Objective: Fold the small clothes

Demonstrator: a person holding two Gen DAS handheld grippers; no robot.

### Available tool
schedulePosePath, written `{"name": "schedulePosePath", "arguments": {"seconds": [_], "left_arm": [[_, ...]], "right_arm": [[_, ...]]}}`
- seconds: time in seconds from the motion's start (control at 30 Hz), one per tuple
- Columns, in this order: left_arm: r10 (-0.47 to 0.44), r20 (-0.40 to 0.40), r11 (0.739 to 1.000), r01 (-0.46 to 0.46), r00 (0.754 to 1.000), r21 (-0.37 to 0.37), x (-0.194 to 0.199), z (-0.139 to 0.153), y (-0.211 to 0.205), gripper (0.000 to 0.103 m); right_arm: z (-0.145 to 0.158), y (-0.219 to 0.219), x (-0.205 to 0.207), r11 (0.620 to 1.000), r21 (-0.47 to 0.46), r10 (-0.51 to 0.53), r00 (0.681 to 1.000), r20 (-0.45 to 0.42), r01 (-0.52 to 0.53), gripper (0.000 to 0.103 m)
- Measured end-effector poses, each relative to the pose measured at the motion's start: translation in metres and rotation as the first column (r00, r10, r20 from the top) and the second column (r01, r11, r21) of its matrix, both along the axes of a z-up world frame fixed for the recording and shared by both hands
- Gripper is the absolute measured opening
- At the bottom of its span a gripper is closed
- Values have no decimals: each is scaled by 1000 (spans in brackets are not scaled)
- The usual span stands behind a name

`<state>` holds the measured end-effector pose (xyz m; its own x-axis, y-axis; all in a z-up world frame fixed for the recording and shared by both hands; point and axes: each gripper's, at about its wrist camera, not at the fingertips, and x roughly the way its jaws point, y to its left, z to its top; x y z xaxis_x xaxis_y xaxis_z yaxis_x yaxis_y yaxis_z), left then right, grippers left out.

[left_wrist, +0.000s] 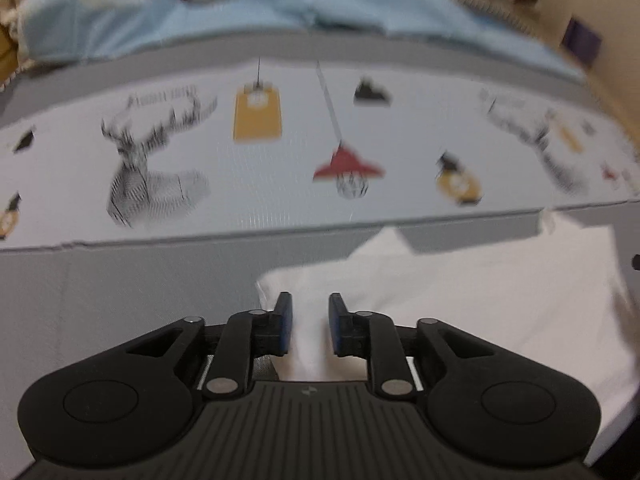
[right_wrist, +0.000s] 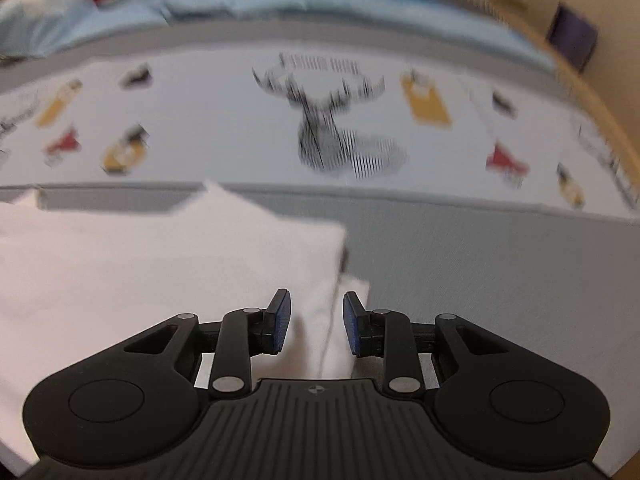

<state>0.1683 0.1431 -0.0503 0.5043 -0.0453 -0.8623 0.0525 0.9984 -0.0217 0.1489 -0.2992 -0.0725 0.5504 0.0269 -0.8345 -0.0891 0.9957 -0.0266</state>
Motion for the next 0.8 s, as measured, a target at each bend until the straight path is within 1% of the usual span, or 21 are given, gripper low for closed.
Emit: {"name": "schedulePosePath", "arguments": {"seconds": [0.1, 0.17, 0.23, 0.3, 0.33, 0.37, 0.4, 0.43, 0.5, 0.57, 0.7, 0.8], "left_arm": [[3, 81, 1000, -4, 997, 13, -24, 34, 4, 30], [15, 128, 1000, -13, 992, -17, -45, 57, 7, 31], [1, 175, 999, 6, 985, -38, -72, 76, 7, 32], [-16, 231, 998, 28, 973, -50, -100, 93, 7, 37], [-24, 252, 997, 41, 967, -59, -114, 98, 8, 38], [-32, 269, 996, 51, 963, -67, -125, 101, 9, 38], [-35, 289, 996, 58, 957, -72, -137, 102, 11, 38], [-34, 308, 996, 58, 951, -67, -147, 101, 13, 38], [-21, 305, 998, 38, 952, -52, -159, 97, 18, 38], [-16, 320, 999, 31, 947, -43, -167, 97, 25, 38], [14, 325, 999, -2, 946, -36, -173, 100, 44, 38], [33, 322, 999, -19, 946, -48, -176, 103, 56, 38]], "right_arm": [[35, 16, -26, 1000, 17, 22, 995, 98, -24, 32], [56, 28, -43, 998, 50, 37, 986, 161, -46, 32], [72, 45, -67, 994, 91, 45, 974, 220, -67, 32], [82, 62, -88, 989, 130, 39, 964, 264, -76, 31], [84, 71, -98, 986, 149, 30, 959, 283, -75, 30], [85, 77, -106, 983, 168, 22, 955, 296, -75, 22], [85, 86, -114, 978, 192, 13, 953, 303, -75, 10], [84, 96, -121, 973, 218, 10, 953, 302, -79, 8], [79, 118, -132, 967, 238, 18, 954, 298, -93, 6], [73, 139, -139, 966, 224, 57, 950, 306, -130, 5], [59, 185, -147, 951, 152, 215, 927, 308, -271, 5], [48, 218, -154, 919, 110, 334, 894, 299, -380, 6]]}}
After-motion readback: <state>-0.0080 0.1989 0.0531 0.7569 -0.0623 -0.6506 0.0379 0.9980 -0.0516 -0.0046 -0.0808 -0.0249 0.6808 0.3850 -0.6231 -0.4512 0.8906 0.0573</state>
